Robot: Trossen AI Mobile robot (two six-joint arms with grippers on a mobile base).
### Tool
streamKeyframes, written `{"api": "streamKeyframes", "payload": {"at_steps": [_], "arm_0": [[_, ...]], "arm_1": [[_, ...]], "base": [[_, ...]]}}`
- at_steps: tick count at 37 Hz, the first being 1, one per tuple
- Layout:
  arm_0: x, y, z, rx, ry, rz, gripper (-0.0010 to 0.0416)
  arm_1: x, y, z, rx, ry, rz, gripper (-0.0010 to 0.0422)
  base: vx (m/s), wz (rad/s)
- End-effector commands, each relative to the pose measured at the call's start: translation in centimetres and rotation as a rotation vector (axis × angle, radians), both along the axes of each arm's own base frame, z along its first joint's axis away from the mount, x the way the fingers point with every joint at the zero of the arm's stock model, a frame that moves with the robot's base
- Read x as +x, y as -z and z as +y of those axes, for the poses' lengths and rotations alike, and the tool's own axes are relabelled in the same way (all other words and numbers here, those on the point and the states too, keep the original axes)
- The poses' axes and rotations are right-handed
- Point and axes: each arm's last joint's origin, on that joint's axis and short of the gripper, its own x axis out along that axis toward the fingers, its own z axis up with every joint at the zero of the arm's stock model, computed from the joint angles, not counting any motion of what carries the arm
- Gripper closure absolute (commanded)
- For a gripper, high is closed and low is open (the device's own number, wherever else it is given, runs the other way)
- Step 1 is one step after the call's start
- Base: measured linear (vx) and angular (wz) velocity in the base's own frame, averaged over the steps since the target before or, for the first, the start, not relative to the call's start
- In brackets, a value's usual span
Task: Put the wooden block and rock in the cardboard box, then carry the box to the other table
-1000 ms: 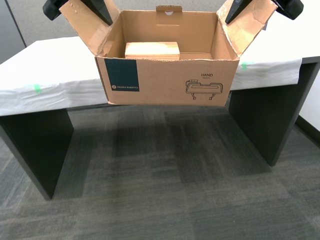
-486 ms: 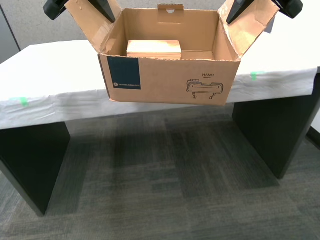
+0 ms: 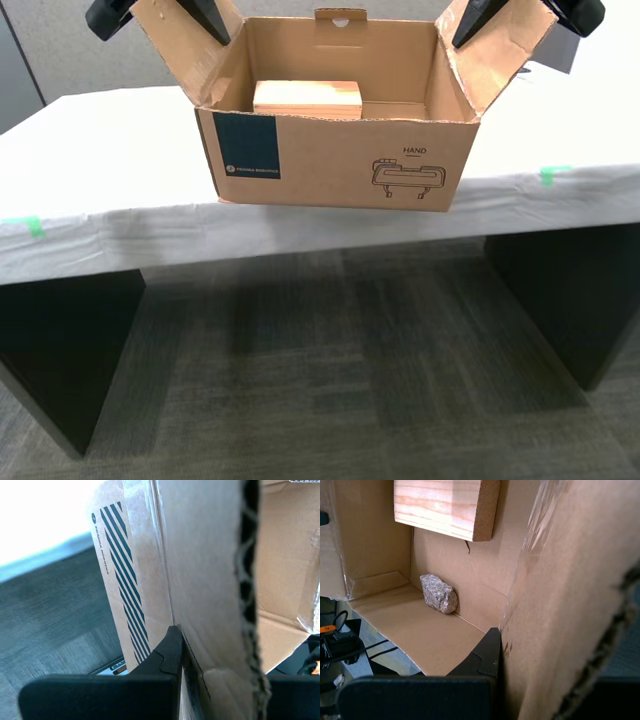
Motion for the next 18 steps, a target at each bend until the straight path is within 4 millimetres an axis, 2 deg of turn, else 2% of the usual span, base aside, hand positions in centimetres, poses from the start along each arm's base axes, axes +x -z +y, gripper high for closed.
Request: {"api": "streamKeyframes", "payload": {"at_steps": [1,10,18], "arm_0": [[-0.12,0.13,0.1,0.017,-0.015,0.007,0.0406],[-0.45,0.93,0.02,0.007,-0.016,0.042,0.0406],[-0.46,1.09,0.0,0.006,-0.015,0.044,0.0406]], "arm_1": [[0.0,-0.09,-0.08,0.002,-0.003,-0.008,0.0413],[0.02,-0.08,-0.04,0.013,0.003,-0.018,0.0413],[-0.06,0.12,-0.03,0.031,0.074,-0.058,0.0413]], "base": [[0.198,0.092],[0.199,0.06],[0.191,0.033]]}}
